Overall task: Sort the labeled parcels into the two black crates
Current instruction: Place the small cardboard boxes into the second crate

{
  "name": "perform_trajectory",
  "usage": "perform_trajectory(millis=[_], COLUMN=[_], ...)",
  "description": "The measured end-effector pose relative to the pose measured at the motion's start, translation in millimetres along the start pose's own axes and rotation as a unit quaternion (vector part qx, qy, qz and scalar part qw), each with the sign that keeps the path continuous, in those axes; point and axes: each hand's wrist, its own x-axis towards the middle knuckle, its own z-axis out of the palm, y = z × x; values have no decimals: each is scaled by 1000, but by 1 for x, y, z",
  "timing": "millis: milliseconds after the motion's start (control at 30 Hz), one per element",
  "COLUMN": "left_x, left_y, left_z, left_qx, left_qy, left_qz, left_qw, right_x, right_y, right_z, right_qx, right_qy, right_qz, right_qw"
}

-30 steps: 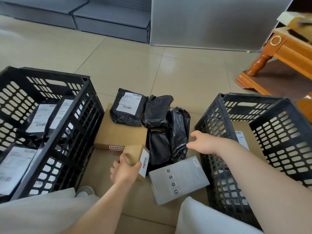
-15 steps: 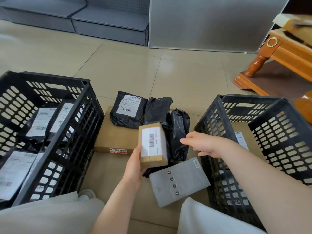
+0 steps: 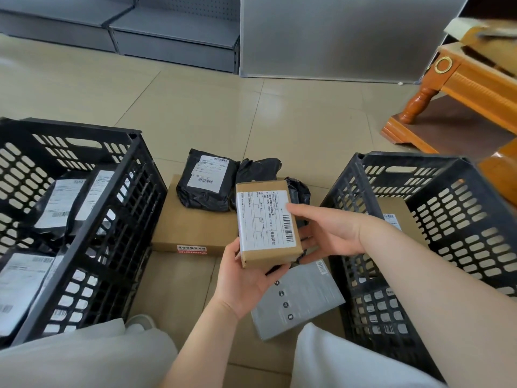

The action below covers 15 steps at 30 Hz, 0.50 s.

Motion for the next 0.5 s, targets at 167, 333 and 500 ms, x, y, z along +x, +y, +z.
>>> perform_trajectory(millis=[167, 333, 500], left_x=[4, 10, 21], left_y=[4, 9, 1], left_z=[8, 21, 39], left_qx=[100, 173, 156], left_qy=[37, 51, 100], left_qz=[50, 55, 94], left_qw=[993, 982, 978], right_x=[-2, -3, -10], right_y=[-5, 3, 7], right_z=[-7, -14, -25], right_qx=[-17, -39, -23], right_qy=[55, 76, 95], right_qz=[-38, -27, -38], right_qw=[998, 996, 994])
